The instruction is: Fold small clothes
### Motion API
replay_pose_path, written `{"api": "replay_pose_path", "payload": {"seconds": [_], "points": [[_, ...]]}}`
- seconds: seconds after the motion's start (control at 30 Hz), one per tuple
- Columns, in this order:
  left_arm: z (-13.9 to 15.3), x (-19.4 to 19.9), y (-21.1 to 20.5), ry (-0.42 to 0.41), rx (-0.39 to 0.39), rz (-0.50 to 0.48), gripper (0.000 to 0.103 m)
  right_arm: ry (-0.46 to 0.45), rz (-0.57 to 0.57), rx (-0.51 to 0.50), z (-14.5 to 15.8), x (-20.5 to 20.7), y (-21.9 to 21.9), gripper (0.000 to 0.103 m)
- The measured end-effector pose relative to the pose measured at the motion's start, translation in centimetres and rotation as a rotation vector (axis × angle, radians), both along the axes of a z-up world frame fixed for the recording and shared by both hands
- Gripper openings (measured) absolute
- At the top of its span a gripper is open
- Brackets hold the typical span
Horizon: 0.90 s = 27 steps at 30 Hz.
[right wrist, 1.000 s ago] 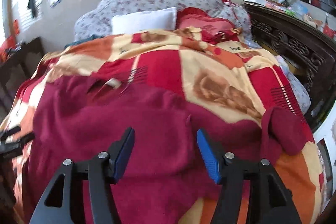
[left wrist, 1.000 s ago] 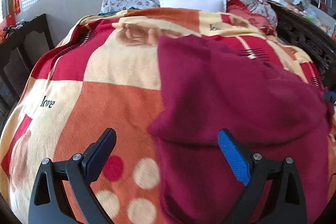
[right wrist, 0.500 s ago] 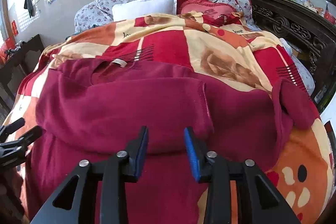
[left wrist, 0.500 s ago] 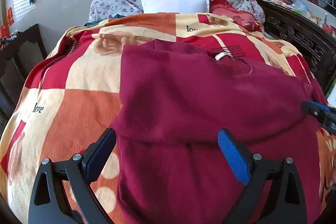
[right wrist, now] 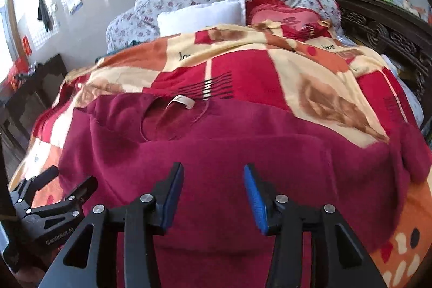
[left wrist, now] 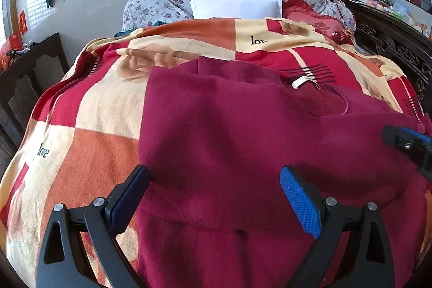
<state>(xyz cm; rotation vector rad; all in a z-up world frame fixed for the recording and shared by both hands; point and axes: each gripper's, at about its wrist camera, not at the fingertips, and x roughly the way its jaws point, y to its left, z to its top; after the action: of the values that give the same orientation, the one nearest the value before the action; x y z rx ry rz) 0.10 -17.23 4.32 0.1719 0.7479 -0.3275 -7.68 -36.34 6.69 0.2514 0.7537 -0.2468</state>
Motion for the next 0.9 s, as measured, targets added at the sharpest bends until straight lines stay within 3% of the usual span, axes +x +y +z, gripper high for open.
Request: {"api": "replay_pose_path", "payload": {"seconds": [0.17, 0.27, 0.47, 0.6, 0.77, 0.9], "points": [[-0.6, 0.9, 0.4, 0.033, -0.033, 0.012, 0.097, 0.029, 0.007, -0.127, -1.0, 2.3, 1.7, 0.064], [-1.2, 1.3, 0.6, 0.058, -0.048, 0.010, 0.097, 0.018, 0.000, -0.183, -1.4, 2.5, 2.3, 0.065], [-1.1, 1.2, 1.0, 0.069, -0.083, -0.005, 0.097, -0.063, -0.024, -0.149, -0.9, 1.1, 1.5, 0.065], [-0.9, 1.2, 1.5, 0.067, -0.112, 0.007, 0.097, -0.052, -0.028, -0.160, -1.2, 1.5, 1.3, 0.066], [-1.6, 1.4, 0.9, 0.070, -0.056, -0.004, 0.097, -0.021, -0.007, -0.256, -1.9, 2.4, 2.7, 0.078], [-2.1, 1.6, 0.9, 0.089, -0.057, -0.015, 0.100, -0.035, -0.021, -0.185, -1.2, 1.3, 1.8, 0.078]]}}
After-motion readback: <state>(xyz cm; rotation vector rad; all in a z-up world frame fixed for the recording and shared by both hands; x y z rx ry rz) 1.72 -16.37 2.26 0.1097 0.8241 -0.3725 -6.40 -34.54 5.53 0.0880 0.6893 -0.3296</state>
